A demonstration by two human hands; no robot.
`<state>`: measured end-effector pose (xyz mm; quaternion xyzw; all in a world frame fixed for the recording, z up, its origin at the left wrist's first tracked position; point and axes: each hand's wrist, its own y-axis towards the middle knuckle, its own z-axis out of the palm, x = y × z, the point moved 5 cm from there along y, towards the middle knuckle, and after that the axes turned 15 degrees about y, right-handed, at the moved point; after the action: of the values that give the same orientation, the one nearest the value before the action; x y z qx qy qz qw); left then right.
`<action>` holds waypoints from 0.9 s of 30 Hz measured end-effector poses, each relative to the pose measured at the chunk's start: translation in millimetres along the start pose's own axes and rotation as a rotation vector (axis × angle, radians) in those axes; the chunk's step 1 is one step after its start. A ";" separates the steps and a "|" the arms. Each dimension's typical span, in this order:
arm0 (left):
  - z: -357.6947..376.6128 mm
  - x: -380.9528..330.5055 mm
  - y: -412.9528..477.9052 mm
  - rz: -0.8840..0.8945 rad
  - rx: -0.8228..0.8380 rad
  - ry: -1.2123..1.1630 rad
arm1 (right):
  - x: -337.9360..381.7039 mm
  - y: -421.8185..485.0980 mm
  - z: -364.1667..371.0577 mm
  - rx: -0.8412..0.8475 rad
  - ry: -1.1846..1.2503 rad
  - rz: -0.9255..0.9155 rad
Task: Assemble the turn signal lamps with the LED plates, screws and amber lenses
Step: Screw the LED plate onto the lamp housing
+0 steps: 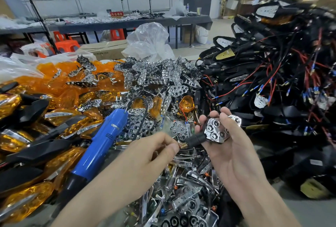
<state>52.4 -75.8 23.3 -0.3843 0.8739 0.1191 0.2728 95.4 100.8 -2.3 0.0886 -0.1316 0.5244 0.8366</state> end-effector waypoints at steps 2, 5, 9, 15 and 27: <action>0.9 -2.3 0.3 0.003 -0.008 0.021 | -2.6 1.2 0.0 -0.012 0.029 0.015; 5.4 -2.1 1.7 0.004 0.034 0.008 | -4.8 0.7 -0.9 -0.020 0.051 0.026; 12.7 1.7 2.4 -0.023 0.106 -0.050 | -1.5 0.6 -1.7 -0.014 0.077 0.021; 12.3 2.2 2.8 -0.023 0.071 -0.012 | 6.0 -0.6 -1.5 -0.044 0.151 0.023; 14.6 5.0 5.5 -0.033 0.046 -0.011 | 5.9 -1.7 0.1 -0.050 0.179 0.051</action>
<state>51.2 -69.0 8.5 -0.3915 0.8686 0.0967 0.2881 99.4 105.1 -0.4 0.0169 -0.0717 0.5480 0.8332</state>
